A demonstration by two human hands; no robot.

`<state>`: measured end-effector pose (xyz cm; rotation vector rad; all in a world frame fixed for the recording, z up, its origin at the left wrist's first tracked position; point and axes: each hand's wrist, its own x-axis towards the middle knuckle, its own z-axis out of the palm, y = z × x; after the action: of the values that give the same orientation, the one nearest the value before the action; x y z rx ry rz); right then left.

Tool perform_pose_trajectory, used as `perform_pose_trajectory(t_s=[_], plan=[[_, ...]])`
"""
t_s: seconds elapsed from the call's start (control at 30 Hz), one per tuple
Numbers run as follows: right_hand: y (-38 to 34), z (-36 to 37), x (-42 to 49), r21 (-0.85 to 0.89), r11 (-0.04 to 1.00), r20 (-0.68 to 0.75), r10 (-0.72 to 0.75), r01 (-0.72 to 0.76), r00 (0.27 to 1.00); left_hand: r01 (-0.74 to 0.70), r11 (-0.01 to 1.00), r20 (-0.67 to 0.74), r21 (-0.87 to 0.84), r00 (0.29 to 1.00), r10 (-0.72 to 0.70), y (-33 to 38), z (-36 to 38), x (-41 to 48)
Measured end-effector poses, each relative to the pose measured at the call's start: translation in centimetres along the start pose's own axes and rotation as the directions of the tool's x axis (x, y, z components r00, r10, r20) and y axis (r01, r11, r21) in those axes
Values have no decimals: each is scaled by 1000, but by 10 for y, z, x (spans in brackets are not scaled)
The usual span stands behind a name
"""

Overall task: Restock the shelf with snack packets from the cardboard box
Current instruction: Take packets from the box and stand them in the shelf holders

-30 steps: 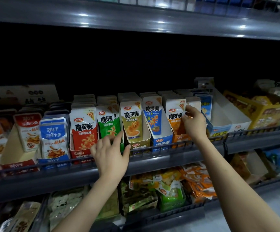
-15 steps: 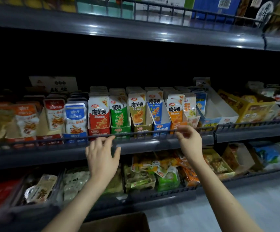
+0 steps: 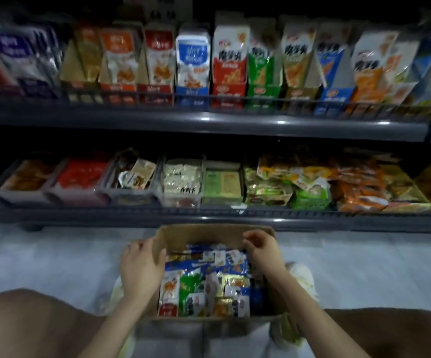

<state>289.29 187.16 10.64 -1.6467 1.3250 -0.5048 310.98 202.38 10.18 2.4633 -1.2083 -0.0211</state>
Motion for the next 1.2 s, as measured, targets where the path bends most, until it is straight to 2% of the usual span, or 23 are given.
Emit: perform_pose_trajectory(t_s=[0.2, 0.4, 0.57, 0.73, 0.87, 0.97, 1.03, 1.1, 1.2], plan=[[67, 60, -2, -80, 985, 136, 161, -152, 977, 95, 995, 83, 12, 992, -96, -46, 46, -28], [116, 110, 11, -158, 946, 226, 314, -283, 922, 219, 976, 161, 16, 962, -219, -61, 86, -28], [141, 143, 28, -310, 880, 226, 435, -359, 872, 209, 978, 244, -15, 949, -199, -70, 108, -35], [148, 166, 38, -363, 835, 237, 511, -413, 826, 238, 969, 241, -66, 946, -216, -71, 112, -42], [148, 167, 37, -318, 834, 269, 535, -451, 801, 271, 957, 265, -99, 935, -237, -69, 110, -41], [143, 152, 36, -261, 851, 222, 512, -455, 830, 250, 966, 239, -64, 944, -229, -71, 106, -39], [133, 136, 34, -46, 892, 231, 448, -450, 864, 209, 977, 174, -43, 964, -199, -69, 99, -36], [117, 116, 29, 166, 916, 283, 312, -366, 907, 137, 990, 115, -31, 985, -132, -61, 91, -32], [94, 89, 22, 320, 904, 369, 157, -284, 916, -69, 997, 133, -34, 988, 72, -37, 77, -23]])
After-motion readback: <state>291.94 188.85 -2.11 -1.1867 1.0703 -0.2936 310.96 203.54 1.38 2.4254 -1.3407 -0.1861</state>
